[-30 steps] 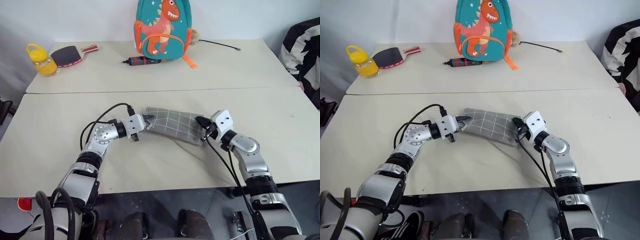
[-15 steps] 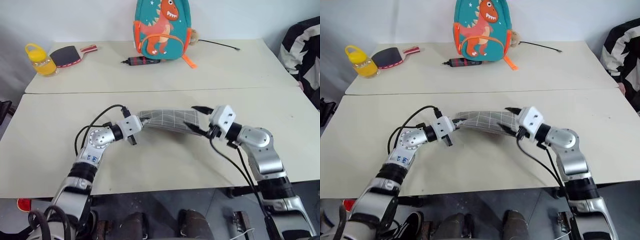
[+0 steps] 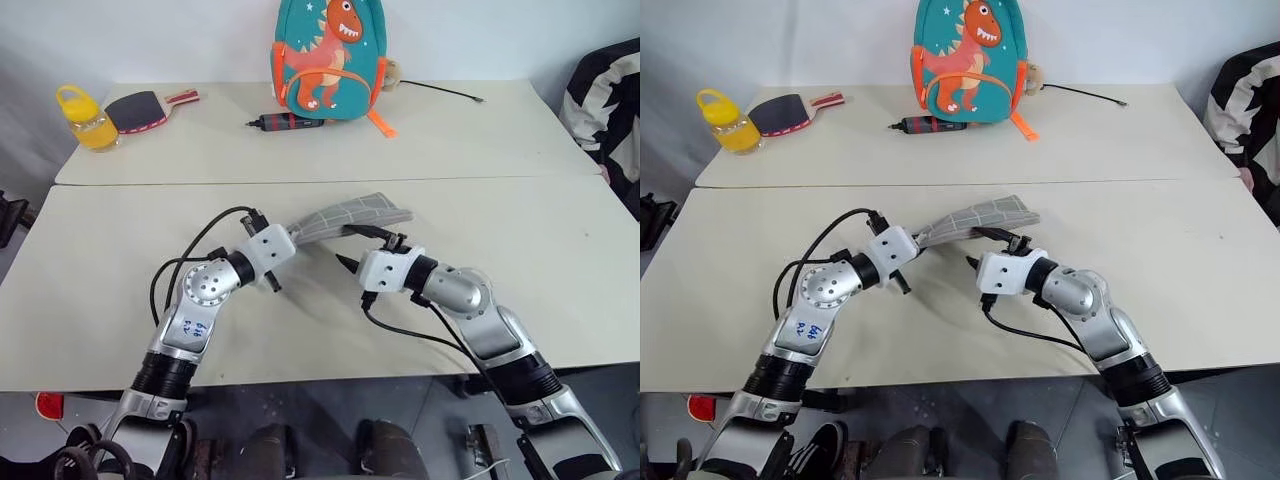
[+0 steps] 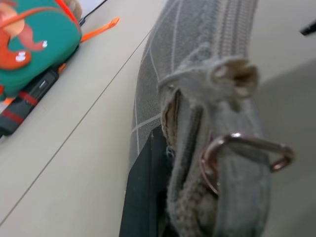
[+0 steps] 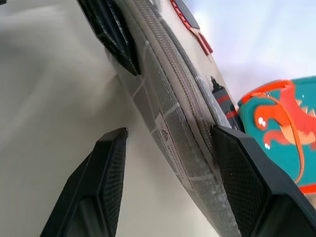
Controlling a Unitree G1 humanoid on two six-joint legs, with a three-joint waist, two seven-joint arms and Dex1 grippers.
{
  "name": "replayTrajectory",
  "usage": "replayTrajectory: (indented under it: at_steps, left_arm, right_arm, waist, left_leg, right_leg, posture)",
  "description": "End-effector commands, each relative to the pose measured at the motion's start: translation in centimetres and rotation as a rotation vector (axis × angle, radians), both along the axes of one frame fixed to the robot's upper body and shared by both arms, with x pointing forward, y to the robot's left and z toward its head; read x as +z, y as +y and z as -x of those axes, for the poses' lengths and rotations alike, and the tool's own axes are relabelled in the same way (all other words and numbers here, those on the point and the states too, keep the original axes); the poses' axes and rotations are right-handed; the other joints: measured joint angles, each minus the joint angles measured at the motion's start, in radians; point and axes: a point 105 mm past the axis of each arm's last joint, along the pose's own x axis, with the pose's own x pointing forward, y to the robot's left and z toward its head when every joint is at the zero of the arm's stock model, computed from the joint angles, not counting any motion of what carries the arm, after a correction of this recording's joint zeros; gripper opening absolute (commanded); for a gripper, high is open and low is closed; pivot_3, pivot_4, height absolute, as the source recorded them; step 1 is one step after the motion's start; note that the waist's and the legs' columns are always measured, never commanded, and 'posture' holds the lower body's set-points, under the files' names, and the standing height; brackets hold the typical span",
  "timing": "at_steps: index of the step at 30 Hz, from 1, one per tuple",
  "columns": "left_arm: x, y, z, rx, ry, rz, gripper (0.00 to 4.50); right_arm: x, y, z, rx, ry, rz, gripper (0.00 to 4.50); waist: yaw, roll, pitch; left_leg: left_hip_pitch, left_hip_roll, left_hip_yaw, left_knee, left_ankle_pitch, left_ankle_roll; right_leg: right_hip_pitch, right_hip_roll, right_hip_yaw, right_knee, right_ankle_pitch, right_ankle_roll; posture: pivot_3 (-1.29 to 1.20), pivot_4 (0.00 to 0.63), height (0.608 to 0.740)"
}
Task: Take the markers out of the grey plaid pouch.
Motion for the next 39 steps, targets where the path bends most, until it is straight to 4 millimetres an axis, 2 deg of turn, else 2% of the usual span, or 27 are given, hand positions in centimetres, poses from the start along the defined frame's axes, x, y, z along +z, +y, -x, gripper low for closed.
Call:
replayTrajectory:
  at_steps: [1, 7, 10, 15, 20, 24, 29, 32, 33, 38, 39]
  left_arm:
    - [1.6, -0.4, 0.2, 0.006, -0.063, 0.018, 0.0]
    - [1.8, -0.1, -0.1, 0.038, -0.058, 0.04, 0.0]
    - [1.5, -0.6, 0.2, 0.002, -0.045, 0.035, 0.0]
    - [1.5, -1.0, 0.3, 0.0, -0.051, 0.034, 0.0]
    - [1.4, -1.1, 0.4, -0.004, -0.051, 0.023, 0.0]
    - [1.7, -1.4, 0.8, -0.023, -0.053, 0.054, 0.0]
    - [2.5, -1.6, 1.0, -0.034, -0.067, 0.11, 0.0]
    - [3.3, -1.7, 1.4, -0.07, -0.02, 0.245, 0.0]
    - [3.4, -1.6, 1.4, -0.073, -0.021, 0.256, 0.57]
    - [3.4, -1.0, 2.1, -0.109, -0.057, 0.198, 2.03]
    - [3.3, -0.5, 2.1, -0.11, -0.069, 0.18, 2.03]
  right_arm:
    - [1.0, 0.3, 0.5, 0.032, -0.063, -0.017, 2.79]
    - [2.1, 0.2, 1.8, 0.103, -0.114, -0.045, 2.79]
    - [1.3, -0.3, 1.1, 0.062, -0.117, 0.013, 2.79]
    - [0.0, 0.0, 0.6, 0.062, -0.064, 0.045, 2.79]
    - [1.0, 0.0, 0.2, 0.045, -0.139, 0.036, 2.79]
    - [0.2, -0.2, -0.3, 0.033, -0.133, 0.087, 2.79]
    - [-0.2, -0.5, -0.8, 0.013, -0.124, 0.112, 1.18]
    - [0.0, -0.6, -0.9, 0.009, -0.124, 0.099, 0.16]
    - [0.1, -0.7, -1.0, 0.008, -0.122, 0.093, 0.0]
    - [0.5, -1.0, -1.0, 0.021, -0.113, 0.044, 0.0]
    - [0.5, -1.2, -0.9, 0.028, -0.112, 0.042, 0.0]
  waist:
    - [0.0, 0.0, 0.0]
    - [0.001, 0.0, 0.0]
    - [0.0, 0.0, 0.0]
    - [-0.001, 0.0, 0.0]
    - [-0.001, 0.0, 0.0]
    - [0.0, 0.0, 0.0]
    - [-0.001, 0.0, 0.0]
    - [-0.001, 0.0, 0.0]
    - [-0.001, 0.0, 0.0]
    - [-0.002, 0.0, 0.0]
    - [-0.003, 0.0, 0.0]
  left_leg:
    - [0.0, 0.0, 0.0, 0.0, 0.0, 0.0]
    - [0.0, 0.0, 0.0, 0.0, 0.0, 0.0]
    - [0.0, 0.0, 0.0, 0.0, 0.0, 0.0]
    - [0.0, 0.0, 0.0, 0.001, 0.0, 0.0]
    - [0.0, 0.0, 0.0, 0.001, 0.0, 0.0]
    - [0.0, 0.0, 0.0, 0.001, 0.0, 0.0]
    - [0.0, 0.0, 0.0, 0.001, 0.0, 0.0]
    - [0.0, 0.001, 0.0, 0.001, 0.0, 0.0]
    - [0.0, 0.001, 0.0, 0.001, 0.0, 0.0]
    - [0.0, 0.001, 0.0, 0.001, 0.0, 0.0]
    - [0.0, 0.001, 0.0, 0.001, 0.0, 0.0]
  right_leg:
    - [0.0, 0.0, 0.0, 0.0, 0.0, 0.0]
    - [0.0, 0.0, 0.0, 0.0, 0.0, 0.0]
    - [0.0, 0.0, 0.0, 0.0, 0.0, 0.0]
    - [0.0, 0.0, 0.0, 0.0, 0.0, 0.0]
    - [0.0, 0.0, 0.0, 0.0, 0.0, 0.0]
    - [0.0, 0.0, 0.0, 0.0, 0.0, 0.0]
    - [0.0, 0.0, 0.0, 0.0, 0.0, 0.0]
    - [0.0, 0.0, 0.001, 0.0, 0.0, 0.0]
    - [0.0, 0.0, 0.001, 0.0, 0.0, 0.0]
    - [0.0, 0.0, 0.001, 0.0, 0.0, 0.0]
    - [0.0, 0.0, 0.001, 0.0, 0.0, 0.0]
  posture:
    - [0.0, 0.15, 0.74]
    - [0.0, 0.15, 0.74]
    - [0.0, 0.15, 0.74]
    - [0.0, 0.15, 0.74]
    - [0.0, 0.15, 0.74]
    - [0.0, 0.15, 0.74]
    - [0.0, 0.15, 0.74]
    - [0.0, 0.15, 0.74]
    - [0.0, 0.15, 0.74]
    - [0.0, 0.15, 0.74]
    - [0.0, 0.15, 0.74]
